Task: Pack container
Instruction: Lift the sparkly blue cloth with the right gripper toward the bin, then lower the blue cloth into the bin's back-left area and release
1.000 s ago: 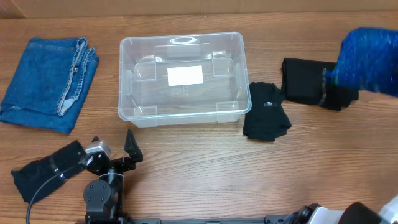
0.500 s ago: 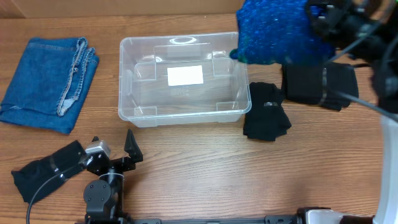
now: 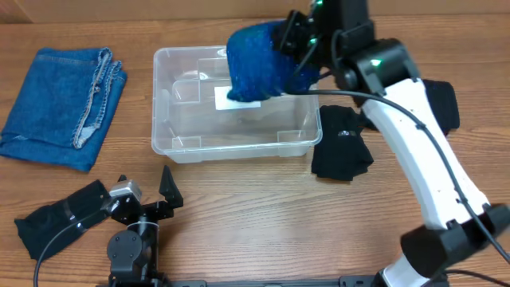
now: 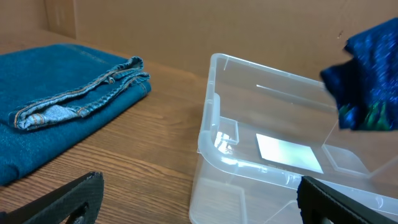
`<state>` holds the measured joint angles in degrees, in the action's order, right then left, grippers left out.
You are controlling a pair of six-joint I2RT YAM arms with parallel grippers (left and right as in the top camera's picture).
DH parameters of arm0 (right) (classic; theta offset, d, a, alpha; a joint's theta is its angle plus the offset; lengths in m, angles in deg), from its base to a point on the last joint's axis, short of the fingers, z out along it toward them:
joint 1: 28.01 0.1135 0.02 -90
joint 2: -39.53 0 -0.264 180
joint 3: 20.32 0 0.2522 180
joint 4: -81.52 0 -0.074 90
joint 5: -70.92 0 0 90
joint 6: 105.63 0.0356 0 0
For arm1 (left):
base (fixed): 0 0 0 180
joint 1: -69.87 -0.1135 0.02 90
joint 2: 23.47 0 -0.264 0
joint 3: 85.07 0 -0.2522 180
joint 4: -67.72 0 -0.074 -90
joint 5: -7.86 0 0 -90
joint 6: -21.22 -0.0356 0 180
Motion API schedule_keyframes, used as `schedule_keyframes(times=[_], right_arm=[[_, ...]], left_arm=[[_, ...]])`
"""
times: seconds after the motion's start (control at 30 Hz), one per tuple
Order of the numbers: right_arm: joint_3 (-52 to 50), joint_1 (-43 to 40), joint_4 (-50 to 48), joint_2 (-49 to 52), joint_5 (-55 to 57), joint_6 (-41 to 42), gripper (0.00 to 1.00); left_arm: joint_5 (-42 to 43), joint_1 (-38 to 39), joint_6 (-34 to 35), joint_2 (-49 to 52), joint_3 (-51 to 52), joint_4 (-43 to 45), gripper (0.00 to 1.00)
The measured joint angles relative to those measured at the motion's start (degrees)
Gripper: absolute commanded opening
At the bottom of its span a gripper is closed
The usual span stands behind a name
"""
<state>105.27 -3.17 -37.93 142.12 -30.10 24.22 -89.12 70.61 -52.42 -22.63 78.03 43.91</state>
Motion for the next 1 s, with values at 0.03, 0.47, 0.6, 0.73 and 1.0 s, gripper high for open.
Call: schedule_keyframes(times=[0.03,0.47,0.6,0.73,1.0], right_arm=[[0.00,0.20,-0.22,0.35,0.02,0.11,0.04],[0.00,8.11,-5.66,9.51,2.91,3.45,0.04],[-0.02,9.77,-7.96,13.35,2.95,4.46,0.04],[-0.02,10.60,-10.62,15.04,3.06,5.66,0.04],[-0.02,12.72,-14.49,15.72,3.08,8.09,0.04]], left_arm=[[0.00,0.00,0.00,0.00,0.00,0.00,1.00],[0.00,0.00,0.00,0.00,0.00,0.00,1.00],[0.00,0.00,0.00,0.00,0.00,0.00,1.00],[0.00,0.00,0.00,0.00,0.00,0.00,1.00],[0.00,0.00,0.00,0.00,0.00,0.00,1.00]])
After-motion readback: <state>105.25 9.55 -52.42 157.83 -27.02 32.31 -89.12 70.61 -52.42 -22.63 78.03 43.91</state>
